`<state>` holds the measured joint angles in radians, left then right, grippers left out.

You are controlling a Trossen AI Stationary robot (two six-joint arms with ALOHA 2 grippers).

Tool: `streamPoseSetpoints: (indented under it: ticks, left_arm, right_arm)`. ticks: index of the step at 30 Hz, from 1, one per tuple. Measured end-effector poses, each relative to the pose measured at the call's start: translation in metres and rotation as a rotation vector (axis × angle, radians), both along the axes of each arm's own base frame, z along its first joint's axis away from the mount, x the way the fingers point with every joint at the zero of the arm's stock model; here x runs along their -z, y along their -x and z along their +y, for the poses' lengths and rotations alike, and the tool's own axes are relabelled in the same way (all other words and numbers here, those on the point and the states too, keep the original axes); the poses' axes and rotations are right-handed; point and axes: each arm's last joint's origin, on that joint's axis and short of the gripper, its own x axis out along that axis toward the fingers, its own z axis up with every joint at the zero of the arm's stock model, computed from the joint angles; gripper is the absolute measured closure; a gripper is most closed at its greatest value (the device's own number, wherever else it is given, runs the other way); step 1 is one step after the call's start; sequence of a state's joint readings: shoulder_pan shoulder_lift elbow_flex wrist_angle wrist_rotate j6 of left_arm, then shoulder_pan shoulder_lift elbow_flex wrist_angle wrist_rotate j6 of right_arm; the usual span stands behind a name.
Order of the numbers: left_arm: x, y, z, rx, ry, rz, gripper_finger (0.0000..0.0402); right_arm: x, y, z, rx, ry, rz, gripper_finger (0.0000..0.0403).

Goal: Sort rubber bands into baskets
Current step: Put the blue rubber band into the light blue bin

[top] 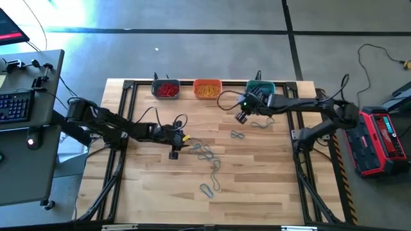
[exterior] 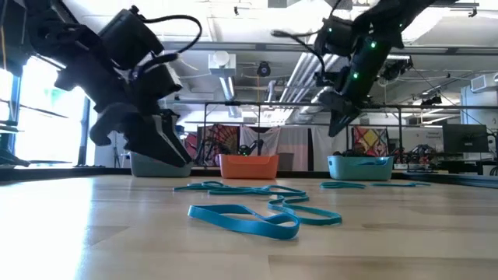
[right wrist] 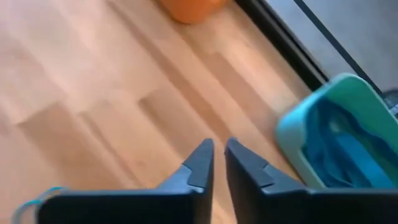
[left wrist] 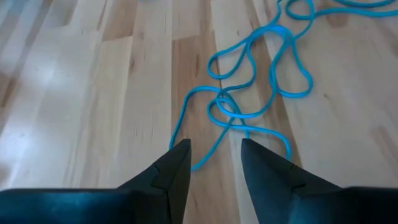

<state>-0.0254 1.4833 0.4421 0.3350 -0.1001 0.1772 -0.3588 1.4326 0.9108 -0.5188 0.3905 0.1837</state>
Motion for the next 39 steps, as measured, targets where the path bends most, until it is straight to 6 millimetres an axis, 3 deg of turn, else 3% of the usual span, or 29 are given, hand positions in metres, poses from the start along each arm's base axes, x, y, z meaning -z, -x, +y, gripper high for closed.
streamPoseSetpoints:
  ticks: [9,23,30,35,39]
  left_arm:
    - [0.011,-0.017,0.001,0.012,-0.021,0.079,0.0284]
    - [0.024,-0.033,0.007,0.045,-0.043,0.156,0.0293]
    - [0.019,-0.031,0.007,0.047,-0.036,0.155,0.0389]
    - [0.009,-0.026,0.008,-0.01,-0.042,0.152,0.0396]
    - [-0.011,-0.025,0.01,-0.082,-0.05,0.062,0.0399]
  right_arm:
    - [-0.004,-0.02,0.039,-0.151,-0.007,-0.091,0.0296]
    - [-0.007,-0.031,0.072,-0.28,-0.009,-0.155,0.029]
    - [-0.005,-0.036,0.085,-0.438,-0.139,-0.232,0.029]
    - [0.009,-0.045,0.092,-0.51,-0.184,-0.332,0.029]
    - [0.022,-0.057,0.099,-0.543,-0.173,-0.363,0.0283]
